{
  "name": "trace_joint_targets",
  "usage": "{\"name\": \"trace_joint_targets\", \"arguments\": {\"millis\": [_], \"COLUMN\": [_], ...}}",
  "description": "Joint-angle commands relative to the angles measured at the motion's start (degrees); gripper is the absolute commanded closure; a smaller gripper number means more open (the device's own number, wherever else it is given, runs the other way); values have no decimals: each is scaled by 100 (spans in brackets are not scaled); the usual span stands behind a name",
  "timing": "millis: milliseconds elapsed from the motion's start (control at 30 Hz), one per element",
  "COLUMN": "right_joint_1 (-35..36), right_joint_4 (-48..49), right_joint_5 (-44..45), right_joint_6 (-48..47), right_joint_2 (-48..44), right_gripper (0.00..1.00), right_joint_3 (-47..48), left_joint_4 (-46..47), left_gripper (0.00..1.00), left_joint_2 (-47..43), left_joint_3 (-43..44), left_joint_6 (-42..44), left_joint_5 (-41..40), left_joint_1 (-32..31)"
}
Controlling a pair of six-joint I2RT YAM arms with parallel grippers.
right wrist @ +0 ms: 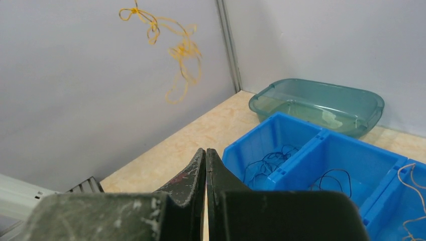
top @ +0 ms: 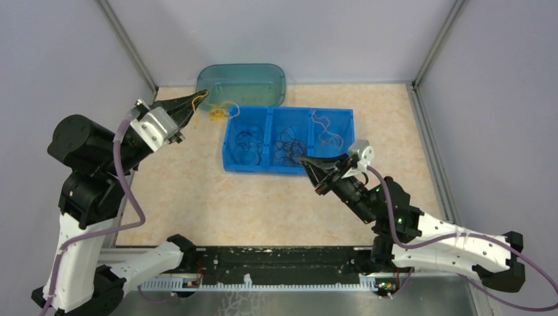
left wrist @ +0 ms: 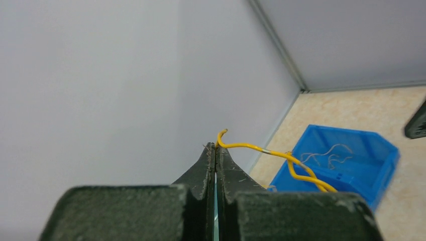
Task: Untangle the cables
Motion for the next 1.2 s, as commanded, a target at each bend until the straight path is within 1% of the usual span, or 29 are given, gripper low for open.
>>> {"name": "trace_joint_targets", "arguments": {"millis": [0, 33, 67, 100, 133, 200, 300, 433, 633, 800, 867, 967, 1167], "right_joint_1": [-48, -45, -47, -48, -48, -48, -48, -47, -48, -48, -41, -39, -43], "right_joint_4": [145, 181, 205, 209, 214, 227, 260, 404, 137, 83, 138, 240, 276], "right_joint_5": [-143, -284, -439, -609, -778, -1117, -1620, -2400, -3075, -4110, -4205, -3986, -3721], "right_joint_6": [77, 109, 150, 204, 260, 373, 554, 790, 949, 1192, 1278, 1288, 1217], "right_joint_2": [117, 189, 270, 371, 495, 760, 1036, 1167, 1556, 2010, 2191, 2318, 2189], "right_gripper": [91, 80, 71, 66, 62, 59, 59, 59, 59, 59, 58, 59, 59], "right_joint_3": [192, 279, 389, 549, 707, 1078, 1442, 1581, 1809, 2042, 2084, 2064, 1967], "left_joint_4": [-79, -128, -183, -255, -302, -347, -362, -359, -361, -329, -308, -333, -414], "left_gripper": [99, 99, 99, 99, 99, 99, 100, 100, 100, 100, 100, 100, 100], "left_joint_2": [-143, -160, -175, -184, -194, -215, -227, -239, -206, -211, -218, -215, -212], "left_joint_3": [194, 186, 174, 176, 160, 109, 20, 2, 20, 20, 27, 69, 132], "left_joint_6": [-494, -645, -784, -882, -983, -1196, -1375, -1505, -1909, -1932, -1960, -1983, -1974], "left_joint_5": [1229, 1522, 1804, 2064, 2320, 2698, 2981, 3119, 3592, 3600, 3611, 3659, 3735], "left_joint_1": [5, 1, 5, 6, 6, 5, 6, 6, 6, 6, 5, 1, 6]}}
